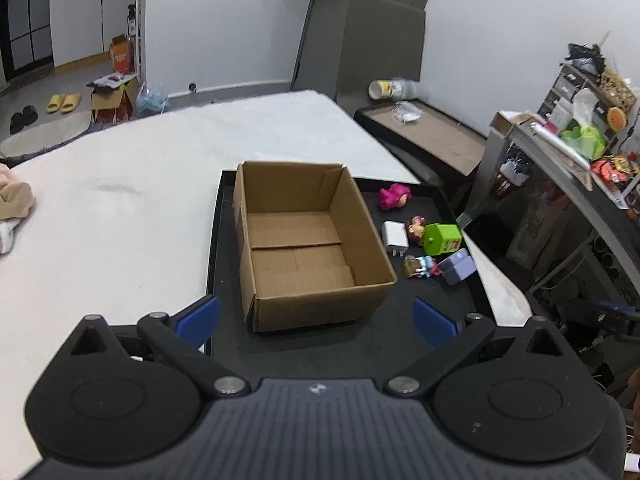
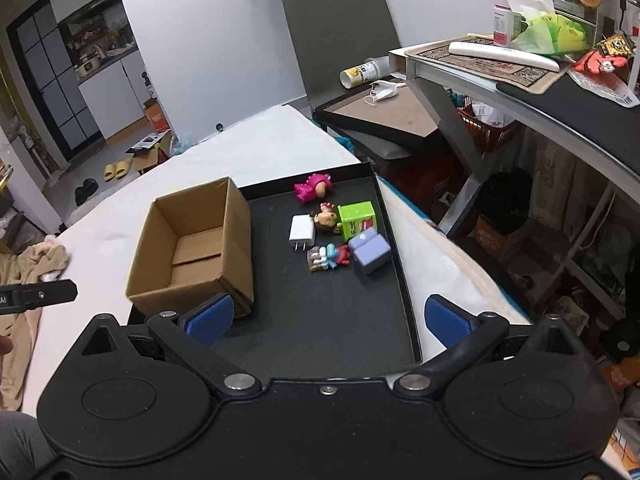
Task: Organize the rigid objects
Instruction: 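Grip the cardboard box wall with the left tool while the right tool approaches the lavender cube, then grasp the lavender cube with the right tool and lift it toward the box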
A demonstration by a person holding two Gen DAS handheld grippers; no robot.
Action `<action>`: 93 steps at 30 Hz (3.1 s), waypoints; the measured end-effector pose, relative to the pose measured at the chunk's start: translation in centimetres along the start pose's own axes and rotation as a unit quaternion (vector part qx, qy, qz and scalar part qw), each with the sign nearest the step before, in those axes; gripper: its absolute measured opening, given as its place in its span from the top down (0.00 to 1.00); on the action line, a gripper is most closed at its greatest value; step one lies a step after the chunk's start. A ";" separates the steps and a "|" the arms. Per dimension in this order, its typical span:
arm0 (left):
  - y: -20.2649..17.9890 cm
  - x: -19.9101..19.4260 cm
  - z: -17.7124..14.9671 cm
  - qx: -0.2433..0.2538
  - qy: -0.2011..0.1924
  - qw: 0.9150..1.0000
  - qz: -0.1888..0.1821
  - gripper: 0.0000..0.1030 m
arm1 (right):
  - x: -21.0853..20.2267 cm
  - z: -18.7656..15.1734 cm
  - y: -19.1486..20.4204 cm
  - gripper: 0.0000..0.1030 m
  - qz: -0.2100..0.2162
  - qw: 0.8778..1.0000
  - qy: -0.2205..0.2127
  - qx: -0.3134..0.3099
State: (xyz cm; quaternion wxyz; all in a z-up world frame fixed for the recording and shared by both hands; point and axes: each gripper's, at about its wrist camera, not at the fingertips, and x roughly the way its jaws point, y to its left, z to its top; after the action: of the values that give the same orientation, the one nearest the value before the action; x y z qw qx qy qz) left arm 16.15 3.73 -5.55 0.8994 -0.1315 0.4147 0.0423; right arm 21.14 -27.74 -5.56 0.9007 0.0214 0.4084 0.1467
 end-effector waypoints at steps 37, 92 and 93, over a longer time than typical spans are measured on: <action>5.2 15.3 4.4 -0.127 0.172 0.975 0.062 0.57 | 18.8 5.3 -3.6 0.38 -0.015 0.989 0.132 -0.071; 9.1 16.9 2.1 -0.077 0.150 0.985 -0.026 0.80 | 15.3 5.2 7.5 0.58 -0.074 0.977 0.139 -0.143; 9.1 16.9 2.0 -0.076 0.150 0.985 -0.028 0.80 | 15.3 5.3 8.0 0.58 -0.073 0.977 0.136 -0.148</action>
State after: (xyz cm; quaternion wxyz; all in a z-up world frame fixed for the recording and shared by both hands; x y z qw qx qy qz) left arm 26.97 12.48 -18.96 0.8152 -0.2156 0.5367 0.0286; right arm 32.60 -15.33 -11.88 0.8382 -0.1619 0.5012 0.1411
